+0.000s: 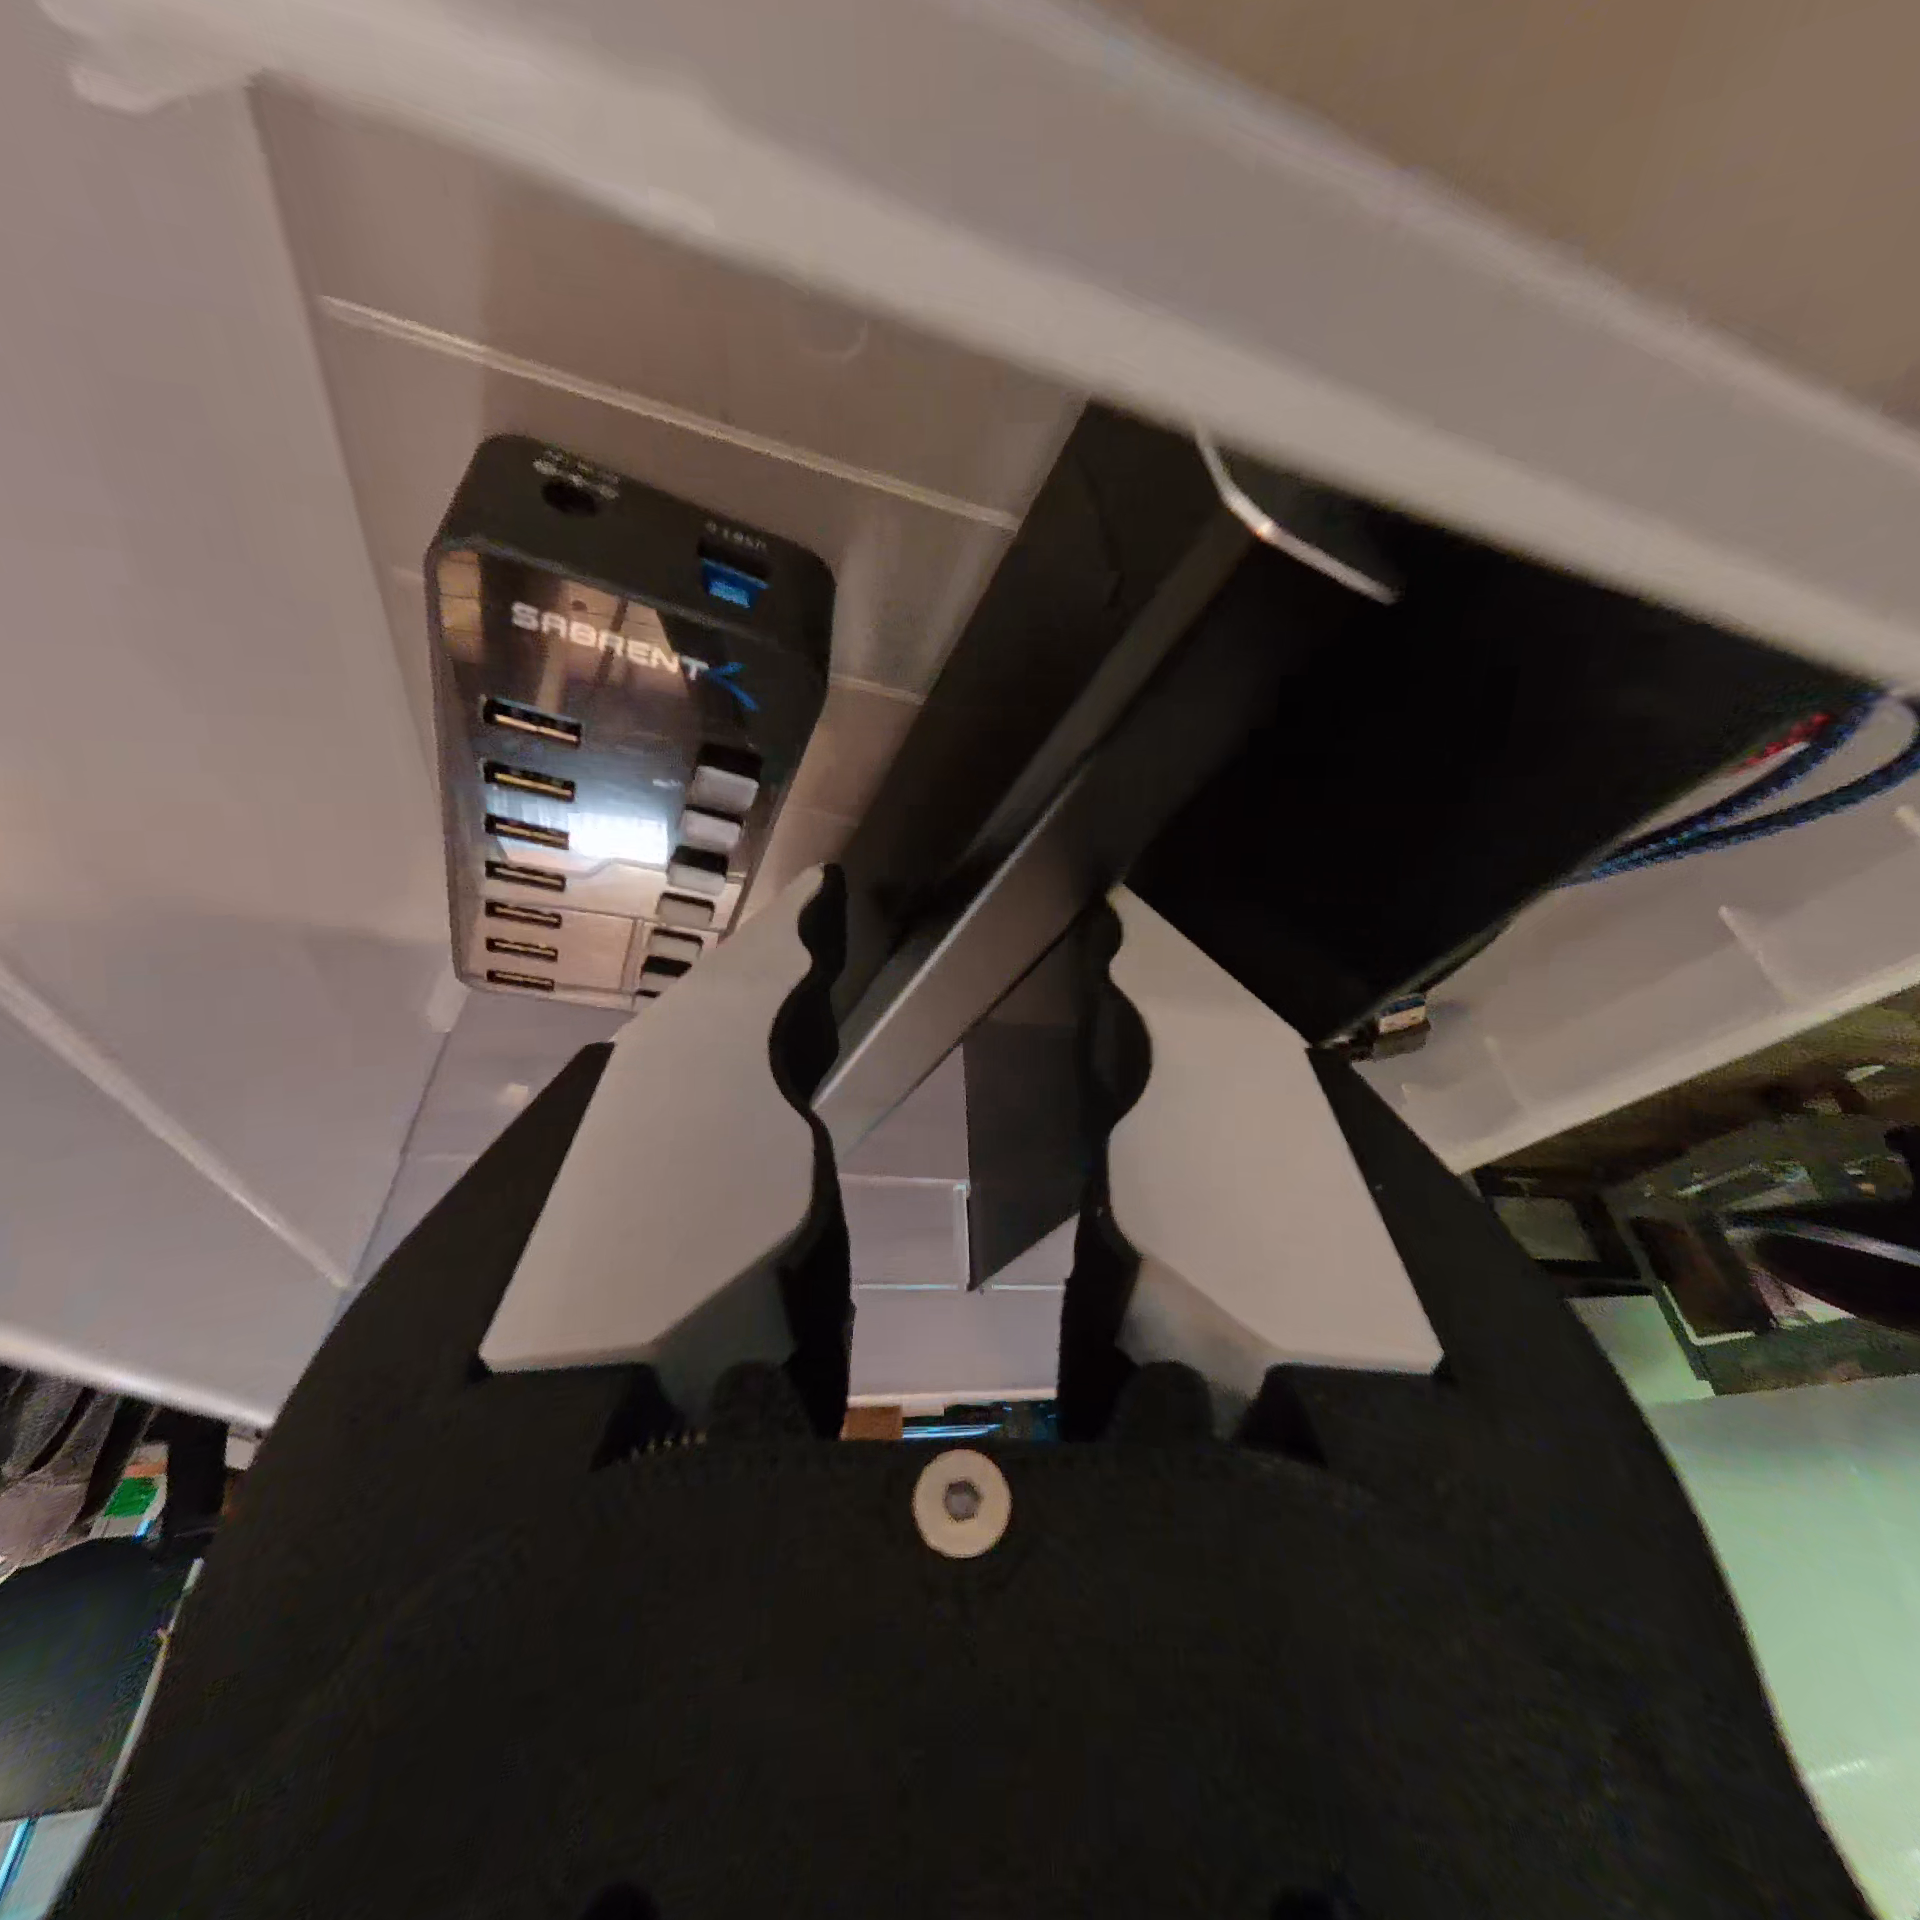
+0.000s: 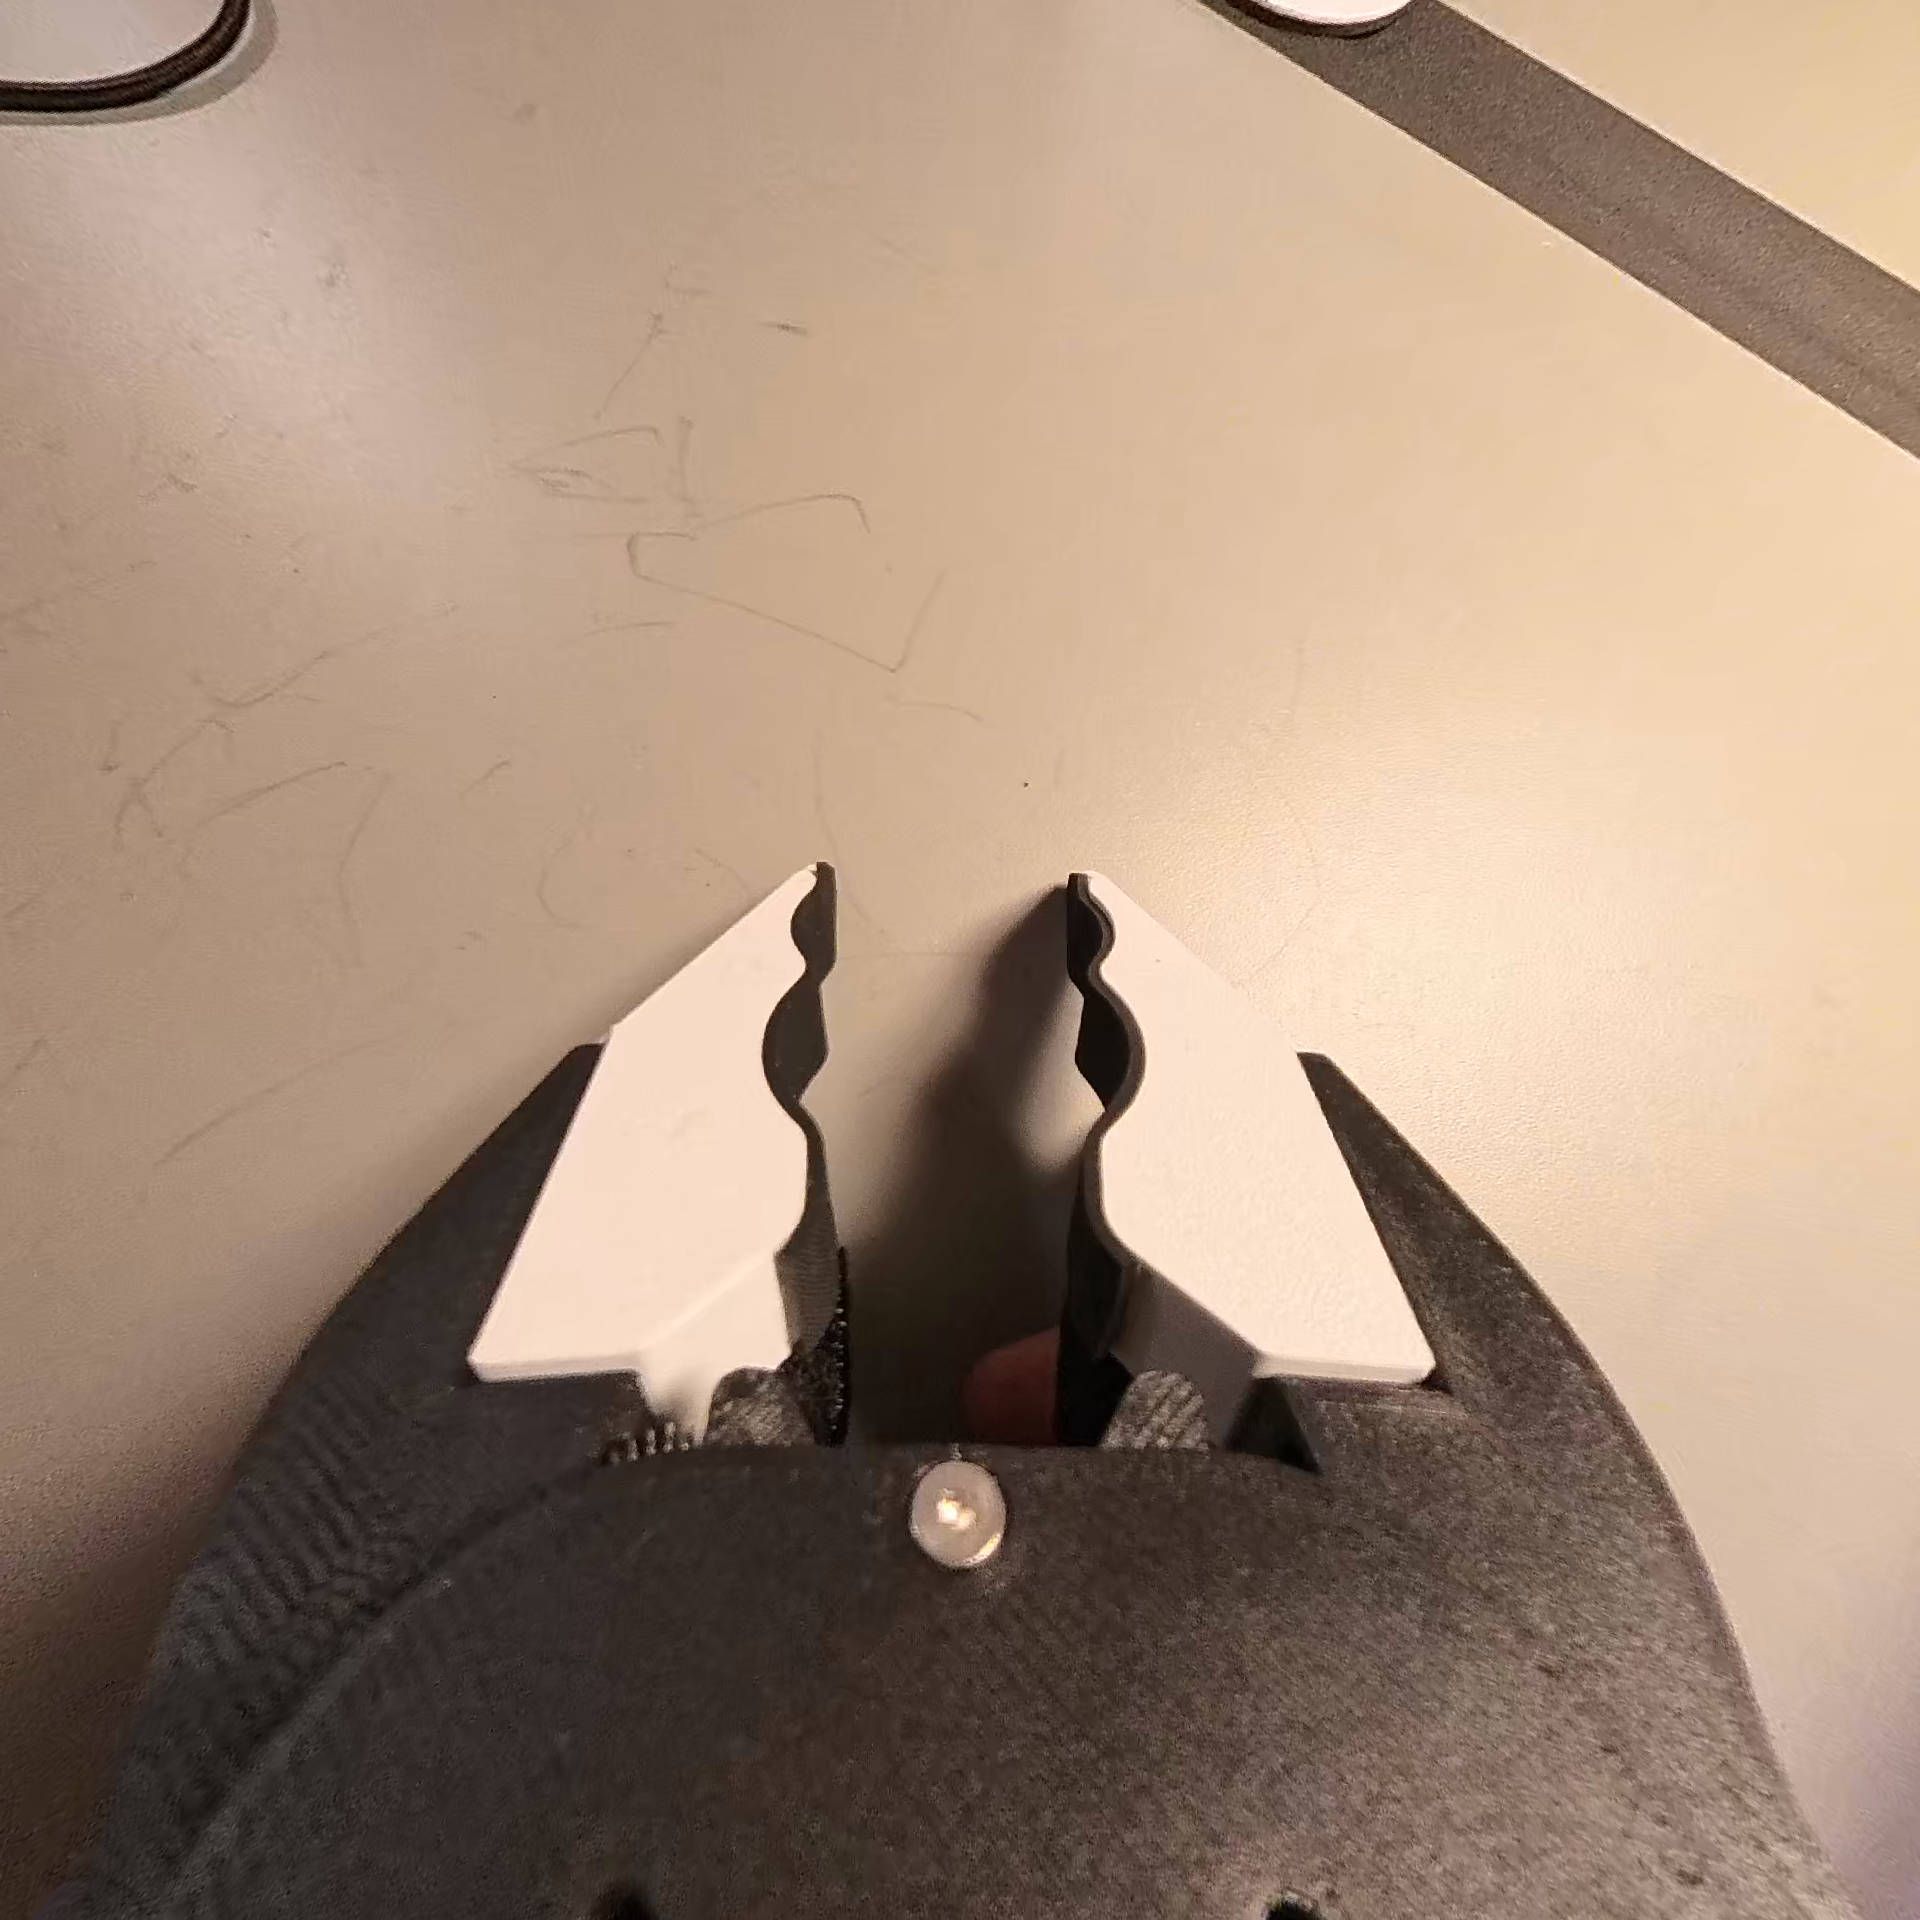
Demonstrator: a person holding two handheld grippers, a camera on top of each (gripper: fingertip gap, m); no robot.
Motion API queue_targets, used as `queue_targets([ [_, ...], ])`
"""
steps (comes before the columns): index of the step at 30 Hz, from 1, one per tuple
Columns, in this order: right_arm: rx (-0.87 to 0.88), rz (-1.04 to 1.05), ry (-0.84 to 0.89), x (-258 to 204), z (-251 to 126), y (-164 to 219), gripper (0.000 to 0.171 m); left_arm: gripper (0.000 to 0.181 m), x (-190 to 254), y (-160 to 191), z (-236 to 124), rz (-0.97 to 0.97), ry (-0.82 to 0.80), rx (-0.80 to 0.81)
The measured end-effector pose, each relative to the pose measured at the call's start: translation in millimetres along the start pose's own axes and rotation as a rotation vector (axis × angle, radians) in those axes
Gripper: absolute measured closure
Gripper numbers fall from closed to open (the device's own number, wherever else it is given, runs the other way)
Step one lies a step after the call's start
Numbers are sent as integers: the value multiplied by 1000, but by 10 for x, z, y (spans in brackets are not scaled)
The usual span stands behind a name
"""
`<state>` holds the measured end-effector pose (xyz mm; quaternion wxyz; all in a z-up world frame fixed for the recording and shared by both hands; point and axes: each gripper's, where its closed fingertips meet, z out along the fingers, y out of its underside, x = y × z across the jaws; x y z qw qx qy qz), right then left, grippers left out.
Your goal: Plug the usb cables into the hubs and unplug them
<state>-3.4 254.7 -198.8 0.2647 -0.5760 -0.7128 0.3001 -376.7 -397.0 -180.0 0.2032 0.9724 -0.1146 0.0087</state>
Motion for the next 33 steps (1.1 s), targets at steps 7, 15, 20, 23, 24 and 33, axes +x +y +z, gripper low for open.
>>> queue_targets([
  [7, 1, -5, 6, -1, -1, -3, 126, 149, -96, -109, 9, -10, -74, 77],
  [15, 3, -18, 9, -11, -3, -7, 126, 149, -202, 94, -1071, -251, -393, 224],
  [20, 39, -70, 18, -45, -17, -68, 126, 150, 66, -843, -2549, -379, -555, 833],
  [23, 178, -129, 78, -67, -97, -298, 128, 150, 677, -2108, -3101, -227, -334, 1260],
  [24, 236, -141, 84, -101, -135, -389, 128, 150, 951, -2557, -3185, -160, -200, 1370],
  [33, 591, -188, -138, -585, -521, -770, 125, 150, 2385, -4974, -2841, 87, 572, 1507],
])
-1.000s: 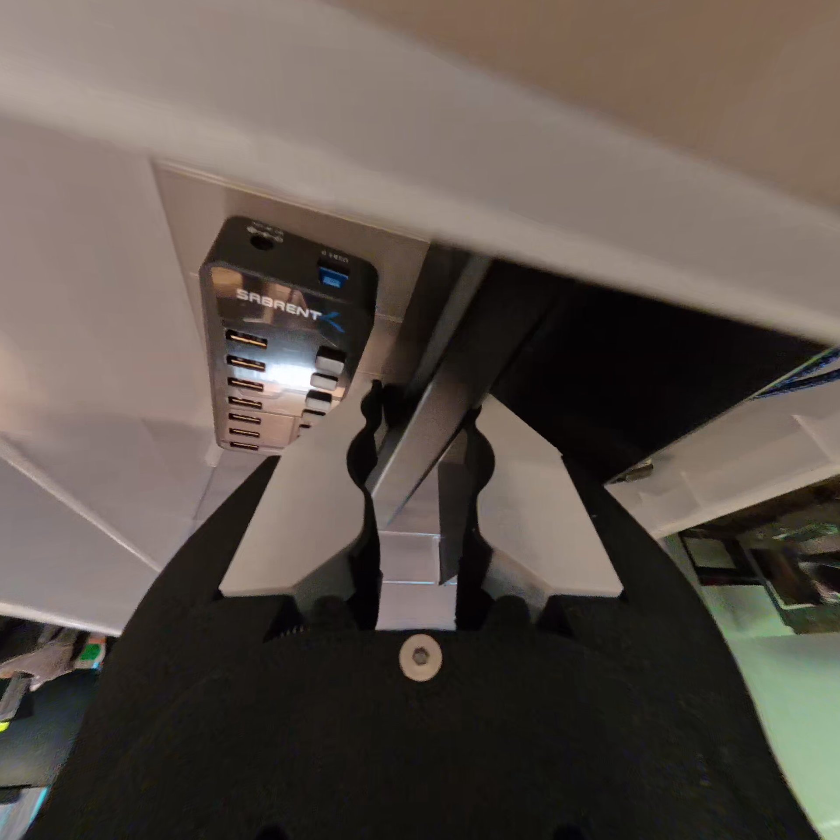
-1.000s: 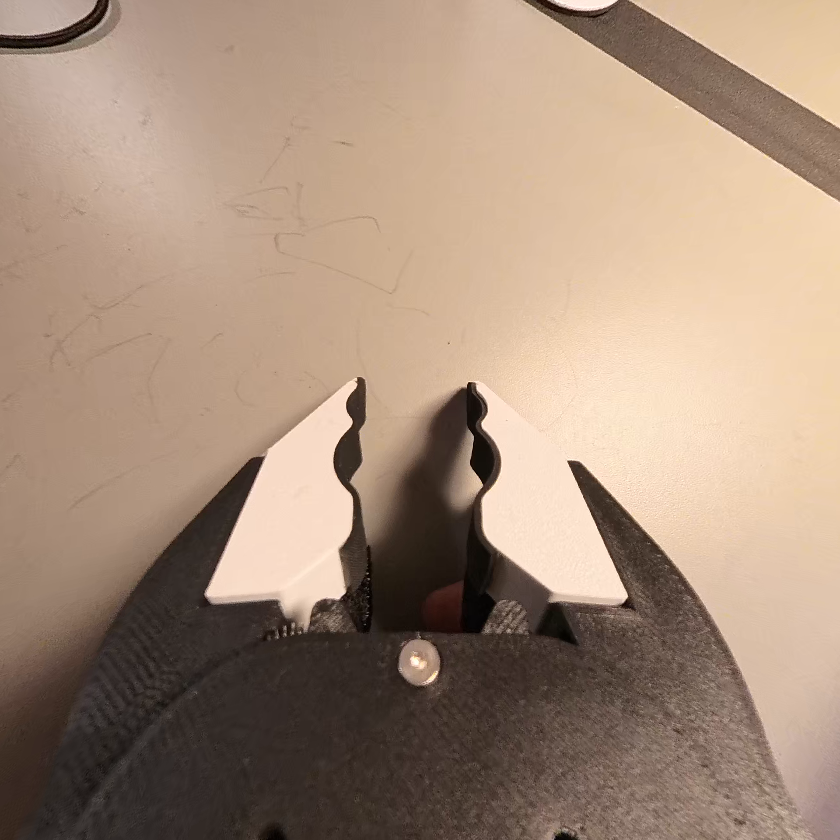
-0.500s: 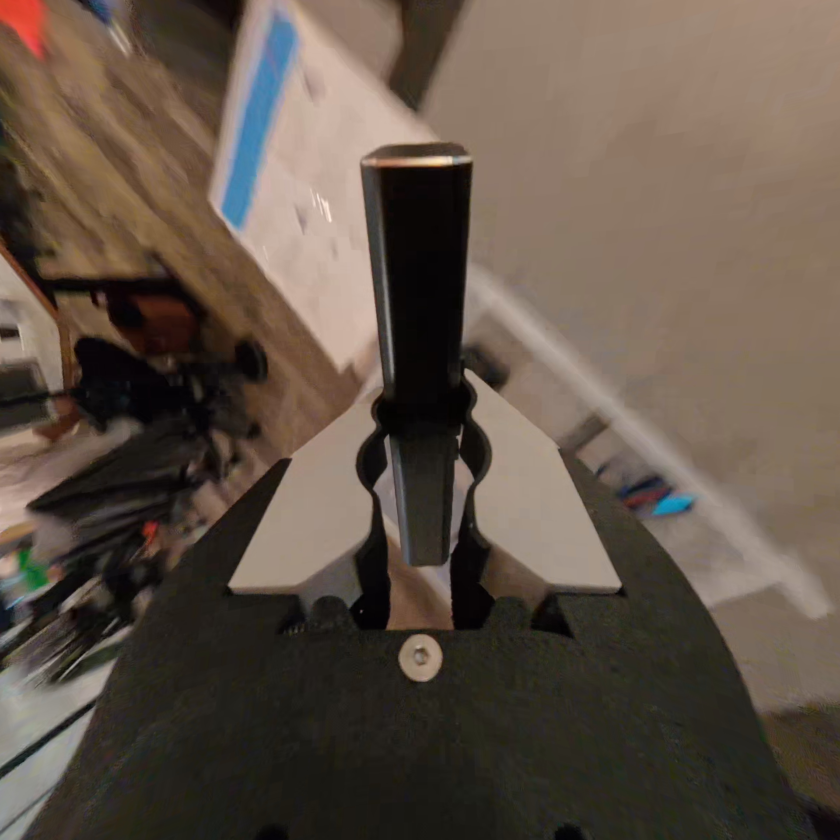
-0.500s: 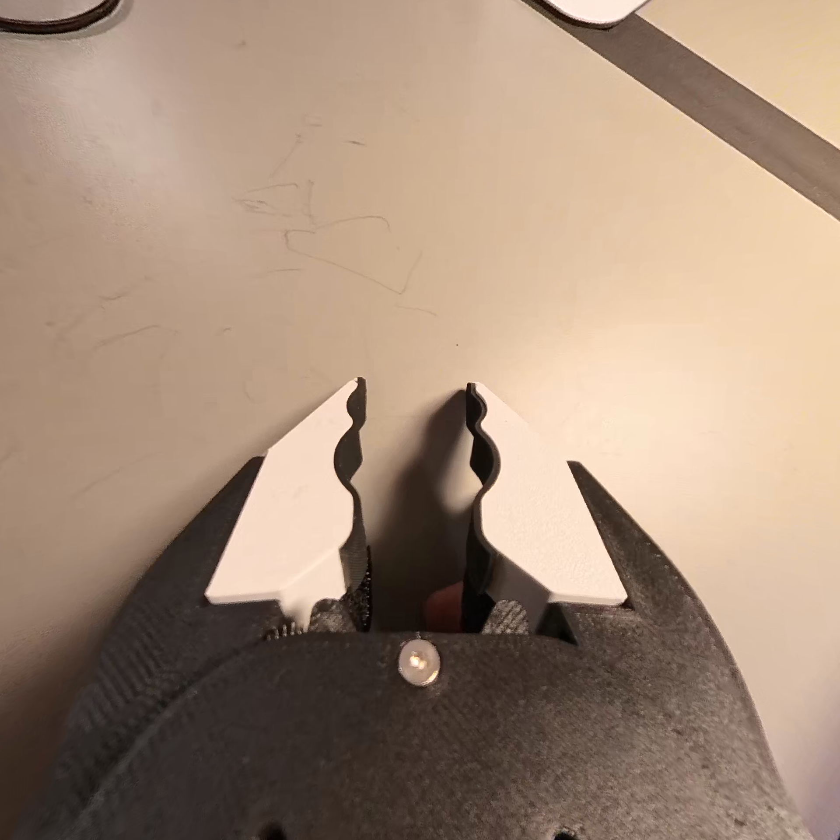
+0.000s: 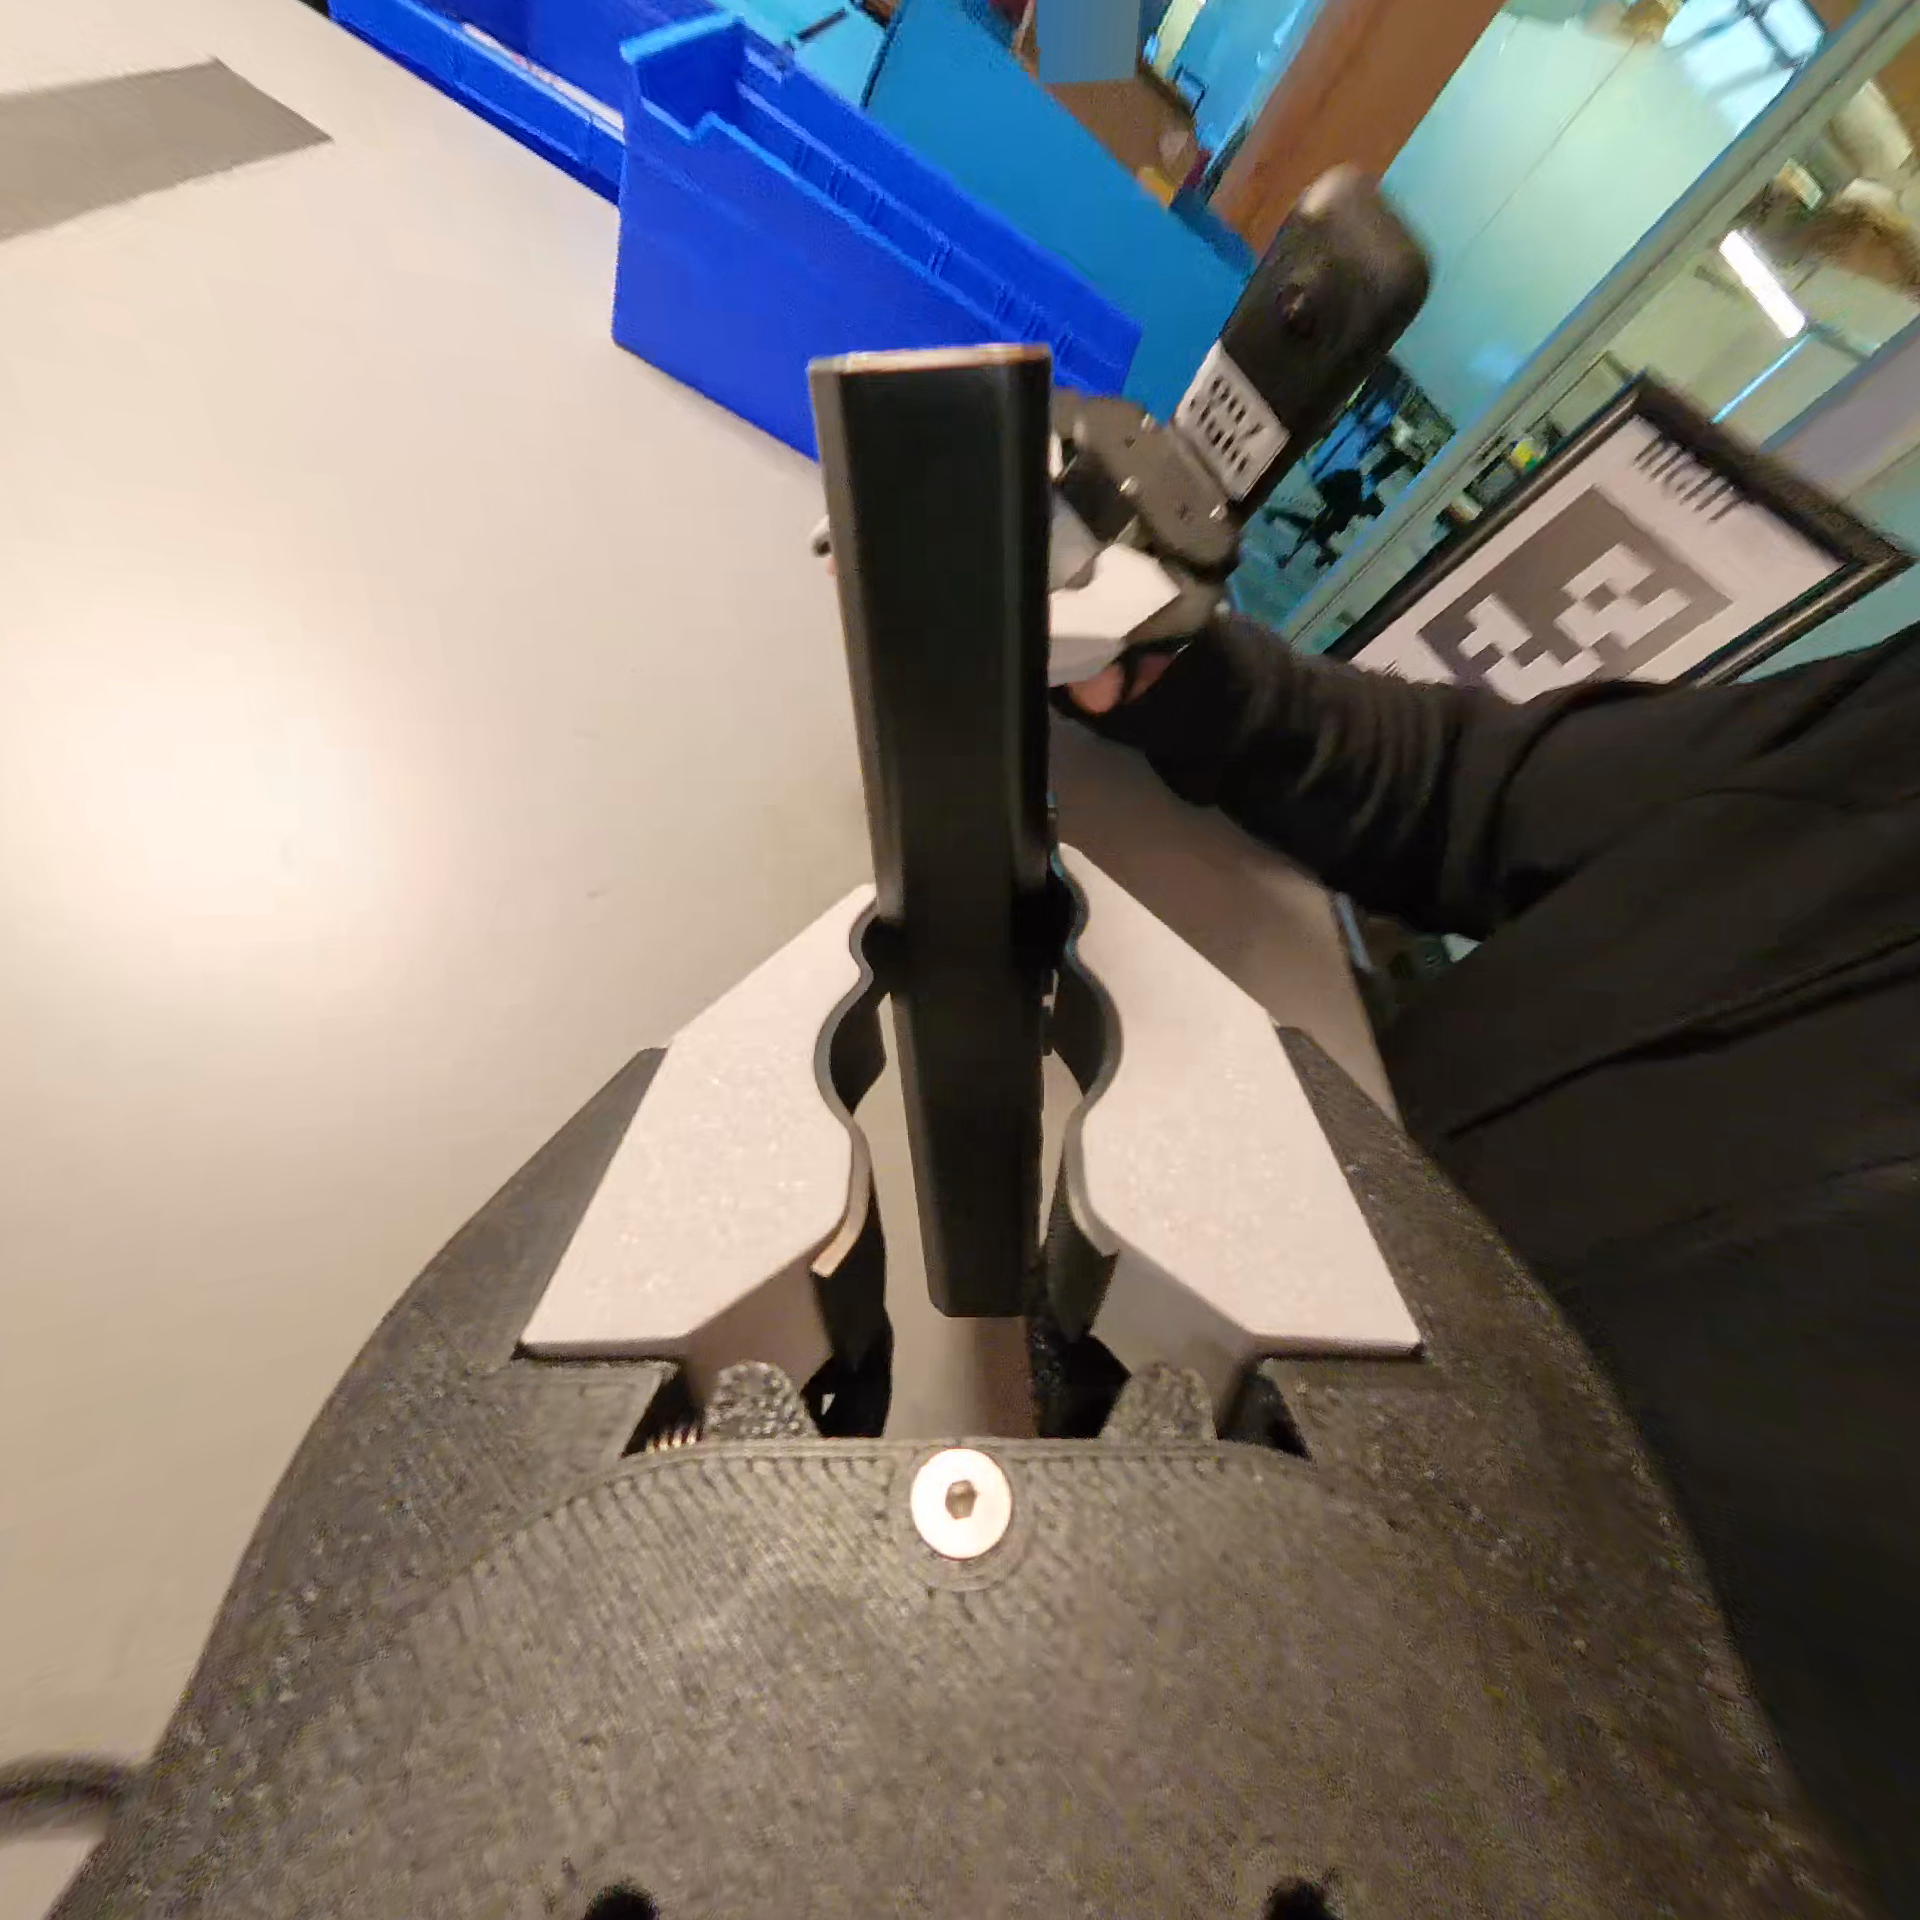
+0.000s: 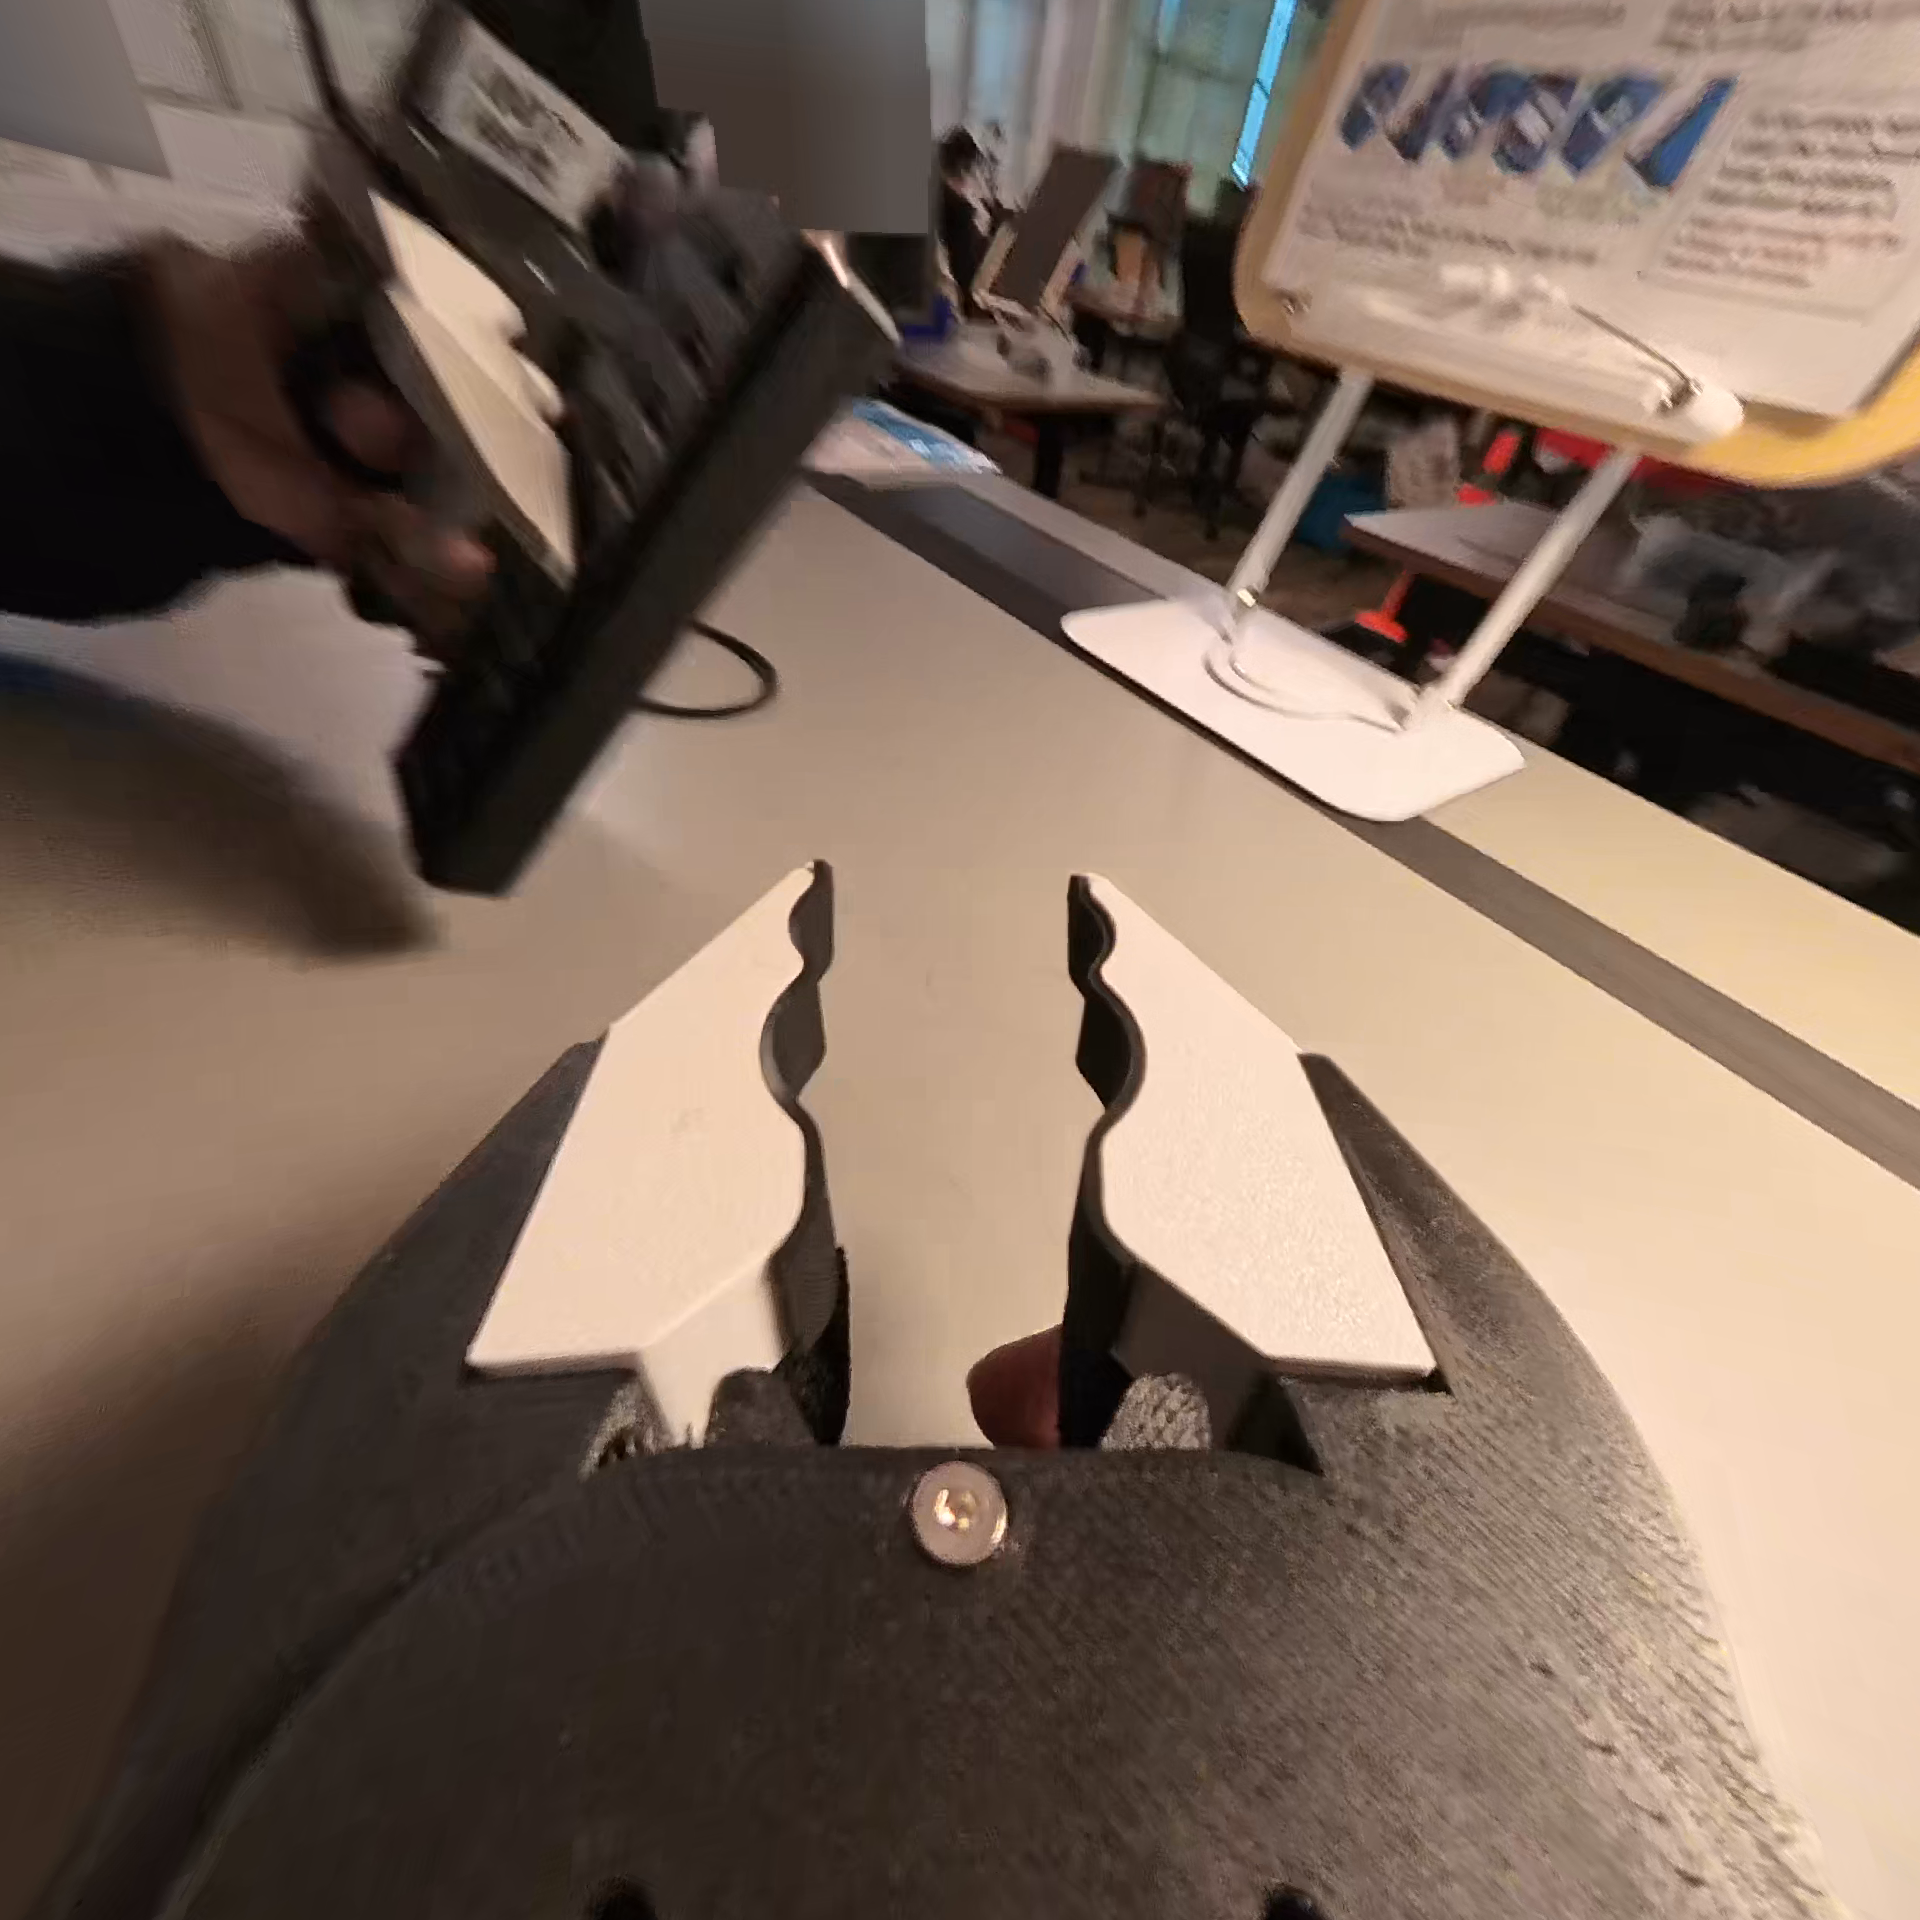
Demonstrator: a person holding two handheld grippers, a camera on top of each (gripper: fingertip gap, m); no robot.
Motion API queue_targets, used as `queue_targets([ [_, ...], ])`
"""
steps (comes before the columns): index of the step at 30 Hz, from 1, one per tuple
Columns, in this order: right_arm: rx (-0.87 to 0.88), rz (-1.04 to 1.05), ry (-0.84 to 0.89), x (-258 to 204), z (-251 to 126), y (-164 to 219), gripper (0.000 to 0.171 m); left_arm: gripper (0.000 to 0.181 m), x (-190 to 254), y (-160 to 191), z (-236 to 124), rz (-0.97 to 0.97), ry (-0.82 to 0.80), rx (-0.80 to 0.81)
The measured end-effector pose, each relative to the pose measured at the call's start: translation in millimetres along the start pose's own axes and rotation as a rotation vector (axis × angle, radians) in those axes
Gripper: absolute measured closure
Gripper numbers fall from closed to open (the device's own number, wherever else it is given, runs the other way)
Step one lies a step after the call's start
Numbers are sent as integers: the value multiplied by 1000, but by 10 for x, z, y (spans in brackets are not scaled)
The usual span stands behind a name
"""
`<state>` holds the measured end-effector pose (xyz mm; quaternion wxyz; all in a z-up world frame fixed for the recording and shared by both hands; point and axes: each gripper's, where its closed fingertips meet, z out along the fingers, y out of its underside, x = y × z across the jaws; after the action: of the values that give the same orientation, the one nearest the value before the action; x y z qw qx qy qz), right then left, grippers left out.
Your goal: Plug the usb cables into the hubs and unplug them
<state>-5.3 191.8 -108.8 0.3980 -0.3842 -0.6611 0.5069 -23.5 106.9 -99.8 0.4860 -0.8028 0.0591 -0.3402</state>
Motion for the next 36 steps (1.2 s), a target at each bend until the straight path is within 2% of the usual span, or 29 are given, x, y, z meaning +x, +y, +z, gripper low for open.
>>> queue_targets([
  [4, 64, -1, -97, -156, 18, -97, 121, 150, -75, 150, 212, 37, -24, 10],
  [11, 134, 17, -137, -308, 77, -220, 119, 150, -46, 108, 242, 100, -27, 95],
  [18, 190, 160, -242, -379, 56, -399, 106, 150, 54, 162, 228, 157, -2, 47],
  [26, 146, 203, -316, -546, 54, -502, 102, 150, 227, 208, 297, 315, -8, 7],
  [29, 93, 193, -309, -591, 102, -440, 110, 150, 270, 223, 333, 346, -7, -4],
  [31, 107, 191, -342, -656, 70, -456, 132, 150, 252, 213, 337, 348, -35, 3],
  [32, 112, 195, -339, -661, 67, -459, 137, 150, 247, 207, 335, 336, -40, 11],
  [34, 129, 222, -358, -689, 52, -471, 140, 148, 267, 209, 321, 311, -27, 32],
  [36, 144, 250, -374, -700, 43, -474, 142, 137, 216, 189, 303, 301, -65, 67],
])
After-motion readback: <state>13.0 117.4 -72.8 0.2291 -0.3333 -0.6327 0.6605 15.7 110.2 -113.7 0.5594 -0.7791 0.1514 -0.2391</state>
